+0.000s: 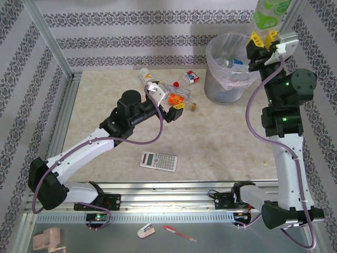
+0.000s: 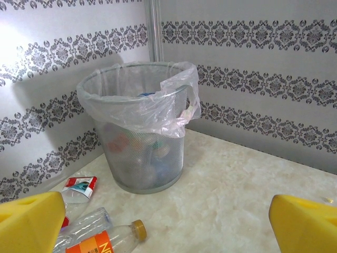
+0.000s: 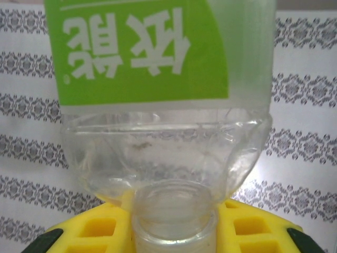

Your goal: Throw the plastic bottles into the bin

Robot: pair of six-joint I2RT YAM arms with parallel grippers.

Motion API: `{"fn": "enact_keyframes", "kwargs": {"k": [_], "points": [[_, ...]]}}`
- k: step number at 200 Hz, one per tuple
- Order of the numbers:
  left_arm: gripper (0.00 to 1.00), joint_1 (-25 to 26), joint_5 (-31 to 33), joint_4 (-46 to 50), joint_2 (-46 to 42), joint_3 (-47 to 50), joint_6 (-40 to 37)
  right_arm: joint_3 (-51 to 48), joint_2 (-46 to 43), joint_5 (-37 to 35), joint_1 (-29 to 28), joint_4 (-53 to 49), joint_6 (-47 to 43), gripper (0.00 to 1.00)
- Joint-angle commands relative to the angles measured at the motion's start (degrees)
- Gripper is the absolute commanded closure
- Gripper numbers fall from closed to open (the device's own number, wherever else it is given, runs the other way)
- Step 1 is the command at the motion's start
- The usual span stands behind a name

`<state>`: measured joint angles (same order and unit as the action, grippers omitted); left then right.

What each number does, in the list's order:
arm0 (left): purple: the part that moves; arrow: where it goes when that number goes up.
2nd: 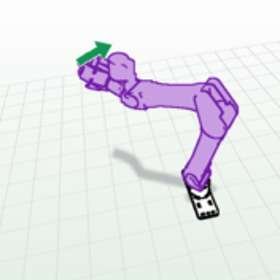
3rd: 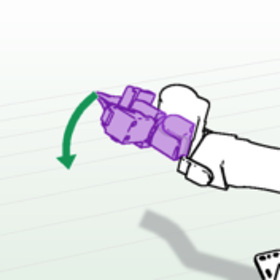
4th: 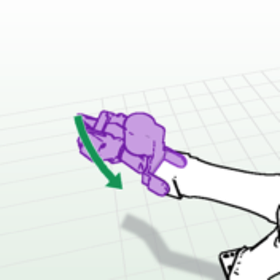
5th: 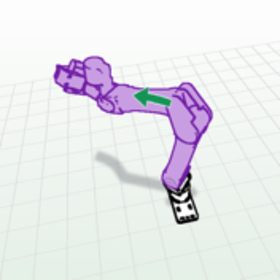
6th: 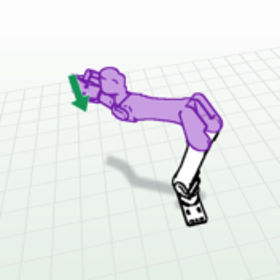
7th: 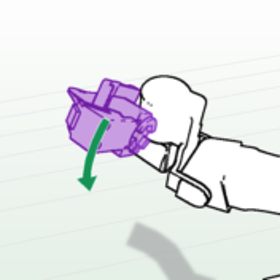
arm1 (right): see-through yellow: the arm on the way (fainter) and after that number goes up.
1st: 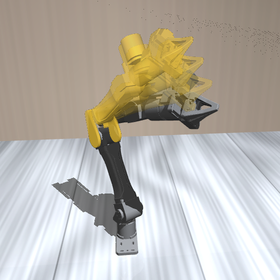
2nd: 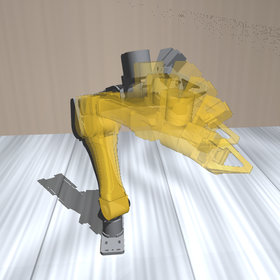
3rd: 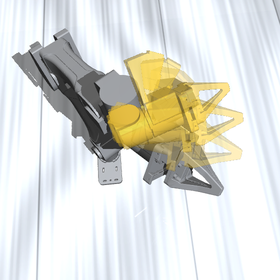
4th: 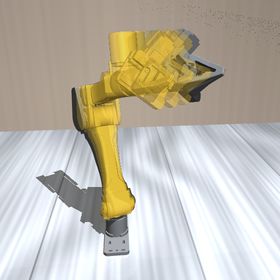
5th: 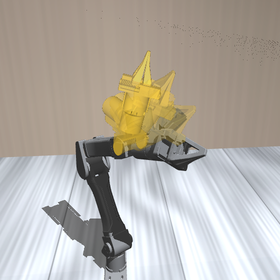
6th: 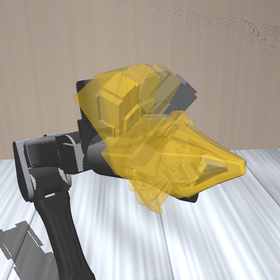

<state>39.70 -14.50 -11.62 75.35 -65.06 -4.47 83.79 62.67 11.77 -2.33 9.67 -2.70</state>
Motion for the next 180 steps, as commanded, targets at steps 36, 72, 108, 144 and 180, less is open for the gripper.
{"fn": "enact_keyframes", "kwargs": {"k": [36, 72, 108, 144, 180], "points": [[0.0, 0.64, 0.58, -1.02, -0.03, -1.76, -0.41, 3.39, 1.96, -0.03, 1.88, 4.77, 1.18, 1.0], [0.0, 0.64, 1.52, -0.43, -0.82, -1.17, -0.62, 4.59, 5.9, -1.24, 3.46, 1.98, 2.08, 1.0], [0.0, 0.64, 2.38, 0.19, -1.75, -0.69, -0.93, 9.56, 17.4, -0.18, 7.18, -13.69, 7.09, 1.0], [0.0, 0.63, 2.82, 2.3, -1.99, -1.1, -2.03, 13.49, 26.41, 3.15, 9.04, -25.82, 13.32, 0.73], [0.0, 0.64, 3.31, 3.0, -1.8, -1.25, -2.47, 15.66, 26.58, 4.06, 9.18, -28.27, 13.77, 0.28]]}}
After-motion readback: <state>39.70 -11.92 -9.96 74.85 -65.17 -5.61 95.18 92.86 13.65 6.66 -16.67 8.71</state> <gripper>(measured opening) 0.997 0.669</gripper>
